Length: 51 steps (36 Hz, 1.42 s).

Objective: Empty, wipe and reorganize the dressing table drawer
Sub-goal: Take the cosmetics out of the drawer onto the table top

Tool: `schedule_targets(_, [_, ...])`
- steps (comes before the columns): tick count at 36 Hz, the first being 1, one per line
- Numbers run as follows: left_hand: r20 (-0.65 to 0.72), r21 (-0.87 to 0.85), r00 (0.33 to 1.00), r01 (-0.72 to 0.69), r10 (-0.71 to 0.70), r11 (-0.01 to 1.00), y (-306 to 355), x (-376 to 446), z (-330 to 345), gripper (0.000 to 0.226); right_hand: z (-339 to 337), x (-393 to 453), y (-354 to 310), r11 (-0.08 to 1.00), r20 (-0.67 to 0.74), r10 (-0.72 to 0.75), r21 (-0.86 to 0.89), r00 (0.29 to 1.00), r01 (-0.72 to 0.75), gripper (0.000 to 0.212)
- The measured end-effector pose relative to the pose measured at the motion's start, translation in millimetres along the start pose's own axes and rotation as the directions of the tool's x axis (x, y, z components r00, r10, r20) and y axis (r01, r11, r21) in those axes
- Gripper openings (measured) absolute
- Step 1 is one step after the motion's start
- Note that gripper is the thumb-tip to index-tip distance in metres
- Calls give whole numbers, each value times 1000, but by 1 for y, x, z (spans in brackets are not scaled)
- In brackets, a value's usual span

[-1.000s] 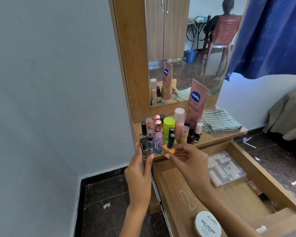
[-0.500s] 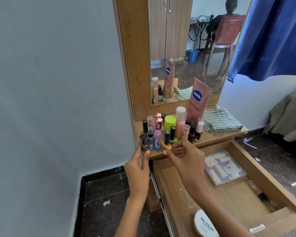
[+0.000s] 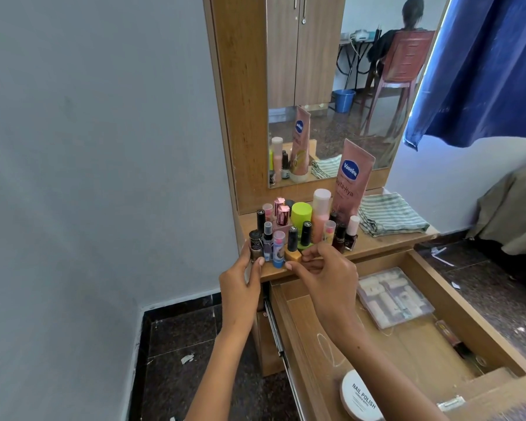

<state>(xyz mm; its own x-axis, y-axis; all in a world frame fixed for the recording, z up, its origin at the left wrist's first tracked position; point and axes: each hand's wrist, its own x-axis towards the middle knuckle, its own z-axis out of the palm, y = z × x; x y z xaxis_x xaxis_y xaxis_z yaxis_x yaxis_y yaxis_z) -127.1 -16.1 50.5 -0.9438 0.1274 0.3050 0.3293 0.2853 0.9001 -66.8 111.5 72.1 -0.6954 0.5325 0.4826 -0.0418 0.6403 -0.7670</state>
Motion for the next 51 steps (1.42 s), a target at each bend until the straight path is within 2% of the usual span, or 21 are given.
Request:
schedule_targets(7, [2, 40, 999, -37, 37, 999, 4, -4, 4, 61, -3, -2, 3, 999, 43, -12, 43, 999, 10, 32])
schedule_targets(11, [-72, 87, 994, -81, 87, 993, 3, -15, 12, 59, -10, -3, 6, 999, 48, -26, 39, 999, 25, 26])
schedule_targets(14, [-192, 180, 955, -193, 227, 965, 5, -32, 17, 47, -18, -6, 10, 999, 71, -47, 1, 996, 47, 20])
schedule_targets(17, [-213, 234, 908, -311, 361, 921, 11, -50, 22, 33, -36, -7, 16, 995, 184, -82, -47, 980, 92, 15])
schedule_targets(20, [-115, 230, 886, -416, 449, 880, 16, -63, 29, 23, -63, -5, 25, 966, 413, -97, -178, 905, 185, 12])
schedule_targets(23, [135, 192, 860, -509, 491, 839, 22, -69, 33, 19, -92, 0, 37, 921, 593, 56, -342, 803, 189, 11])
schedule_targets(25, [383, 128, 798, -545, 465, 829, 28, -68, 34, 17, -110, 0, 47, 894, 632, 170, -422, 756, 151, 14])
schedule_targets(26, [520, 98, 743, -541, 421, 835, 31, -68, 36, 18, -118, -1, 52, 881, 634, 208, -453, 745, 139, 14])
schedule_targets(28, [773, 118, 576, -539, 264, 834, 34, -69, 44, 28, -129, -6, 61, 847, 632, 271, -515, 726, 133, 14])
schedule_targets(29, [859, 156, 485, -553, 164, 818, 33, -70, 49, 36, -133, -9, 65, 830, 632, 303, -543, 714, 128, 14])
schedule_targets(31, [943, 180, 331, -590, 33, 787, 30, -73, 58, 48, -138, -15, 72, 809, 625, 355, -578, 695, 107, 15])
schedule_targets(32, [959, 180, 285, -607, 0, 774, 27, -75, 62, 52, -139, -18, 74, 801, 618, 376, -591, 691, 93, 16])
schedule_targets(34, [969, 194, 243, -626, -47, 755, 25, -79, 68, 55, -141, -23, 77, 785, 596, 409, -616, 691, 66, 17])
schedule_targets(36, [960, 198, 280, -616, -23, 762, 27, -80, 73, 50, -143, -28, 78, 773, 557, 426, -633, 713, 33, 16])
schedule_targets(40, [860, 255, 499, -605, 109, 754, 34, -69, 92, 37, -145, -35, 85, 718, 427, 452, -695, 783, -36, 15])
schedule_targets(43, [787, 257, 593, -565, 170, 784, 34, -57, 116, 30, -146, -40, 97, 669, 231, 485, -719, 844, -187, 20])
schedule_targets(47, [755, 232, 612, -583, 234, 779, 37, -48, 151, 27, -159, -38, 105, 740, -53, 421, -556, 905, -377, 25])
schedule_targets(49, [774, 158, 560, -622, 294, 767, 41, -47, 168, 26, -169, -34, 105, 770, -161, 419, -458, 893, -444, 25])
schedule_targets(51, [819, 91, 470, -675, 331, 732, 45, -49, 184, 28, -178, -32, 106, 769, -232, 416, -427, 879, -477, 24])
